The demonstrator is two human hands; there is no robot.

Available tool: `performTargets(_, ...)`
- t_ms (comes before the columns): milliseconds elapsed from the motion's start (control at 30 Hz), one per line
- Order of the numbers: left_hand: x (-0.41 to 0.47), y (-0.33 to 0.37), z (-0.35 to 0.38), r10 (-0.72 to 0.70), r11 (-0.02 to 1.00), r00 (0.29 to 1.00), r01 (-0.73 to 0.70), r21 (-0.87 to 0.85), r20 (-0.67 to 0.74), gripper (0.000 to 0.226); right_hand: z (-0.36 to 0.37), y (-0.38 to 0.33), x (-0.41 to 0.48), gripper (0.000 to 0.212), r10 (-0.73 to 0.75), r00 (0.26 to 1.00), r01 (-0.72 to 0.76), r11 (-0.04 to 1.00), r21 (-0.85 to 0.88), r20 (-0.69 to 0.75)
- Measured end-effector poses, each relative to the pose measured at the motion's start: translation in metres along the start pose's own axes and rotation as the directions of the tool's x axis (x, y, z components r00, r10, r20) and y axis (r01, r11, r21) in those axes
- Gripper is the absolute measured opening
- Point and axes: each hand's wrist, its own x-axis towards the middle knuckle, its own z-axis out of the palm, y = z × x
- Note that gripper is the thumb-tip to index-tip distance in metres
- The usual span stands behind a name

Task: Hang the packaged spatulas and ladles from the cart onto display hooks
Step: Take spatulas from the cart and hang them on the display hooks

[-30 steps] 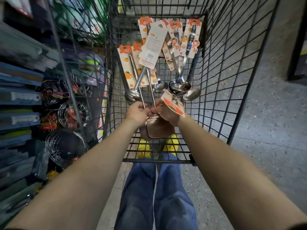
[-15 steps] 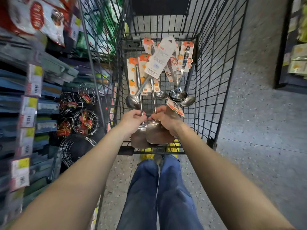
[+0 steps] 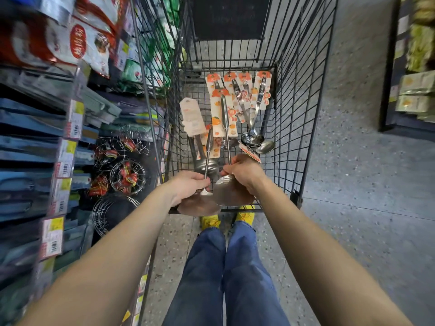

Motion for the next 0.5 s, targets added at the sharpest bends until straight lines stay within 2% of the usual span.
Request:
performTargets(33, -0.003, -0.001, 0.001, 0.011, 1.000, 1.000, -0.011, 0.000, -0.012, 0.031, -0.001, -0.002, -0.004, 0.024, -0.014, 1.000, 0.014, 1.000, -0.002, -0.012)
performTargets(100, -0.008, -0.003, 0.001, 0.041, 0.999, 0.999, -0.041, -0.006, -0.030, 0.014, -0.004, -0.007, -0.013, 0.025, -0.048, 0.998, 0.049, 0.999, 0.000, -0.033)
performTargets(233, -0.023, 0.002, -0.002, 0.105, 0.992, 0.994, -0.103, -0.069, 0.022, 0.015, -0.013, -0.014, -0.022, 0.018, -0.090, 0.995, 0.092, 0.995, 0.036, -0.044)
performTargets(333, -0.034, 0.010, -0.006, 0.095, 0.969, 0.989, -0.065, -0.240, 0.116, 0.011, -0.023, -0.021, -0.025, 0.015, -0.084, 0.996, 0.086, 0.994, 0.061, -0.039)
performTargets(500, -0.048, 0.022, -0.019, 0.091, 0.875, 0.972, 0.027, -0.484, 0.219, 0.027, -0.038, -0.026, -0.025, 0.009, -0.072, 0.997, 0.072, 0.997, 0.014, -0.042)
